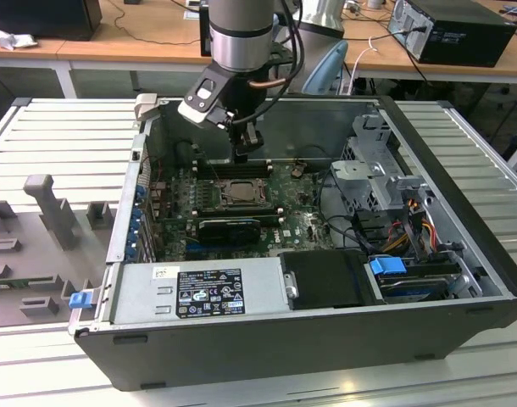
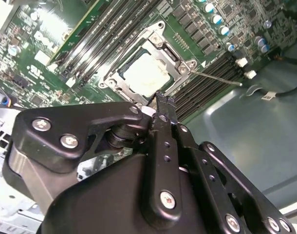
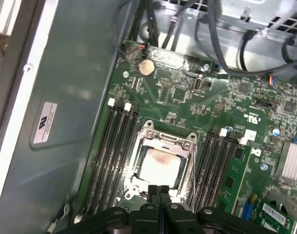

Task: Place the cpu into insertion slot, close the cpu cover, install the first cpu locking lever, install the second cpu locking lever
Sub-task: 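Install the first cpu locking lever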

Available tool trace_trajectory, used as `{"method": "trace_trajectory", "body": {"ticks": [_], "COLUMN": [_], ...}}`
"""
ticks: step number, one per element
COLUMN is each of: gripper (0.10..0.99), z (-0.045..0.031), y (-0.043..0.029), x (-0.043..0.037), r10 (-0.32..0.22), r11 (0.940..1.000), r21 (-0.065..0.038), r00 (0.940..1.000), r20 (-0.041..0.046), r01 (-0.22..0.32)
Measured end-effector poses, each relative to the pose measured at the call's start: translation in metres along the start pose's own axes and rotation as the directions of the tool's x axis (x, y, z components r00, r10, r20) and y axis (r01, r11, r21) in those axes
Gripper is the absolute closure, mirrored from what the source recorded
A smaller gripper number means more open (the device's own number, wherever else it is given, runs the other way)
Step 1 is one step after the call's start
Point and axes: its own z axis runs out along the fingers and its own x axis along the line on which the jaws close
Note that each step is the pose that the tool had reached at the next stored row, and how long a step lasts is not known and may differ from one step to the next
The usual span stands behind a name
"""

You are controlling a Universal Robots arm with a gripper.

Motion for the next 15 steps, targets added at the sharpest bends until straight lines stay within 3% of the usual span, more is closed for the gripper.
{"method": "trace_trajectory", "body": {"ticks": [9, 11, 15], "gripper": [0.98, 0.98, 0.98], "z": [0.0, 0.0, 0.0], "y": [0.0, 0.0, 0.0], "x": [0.0, 0.0, 0.0], "r10": [-0.112, -0.137, -0.213], "r11": [0.9936, 0.9905, 0.977], "r21": [0.007, 0.008, 0.012], "r00": [0.9937, 0.9905, 0.977], "r20": [-0.0055, -0.0069, -0.0112], "r01": [0.112, 0.137, 0.213]}}
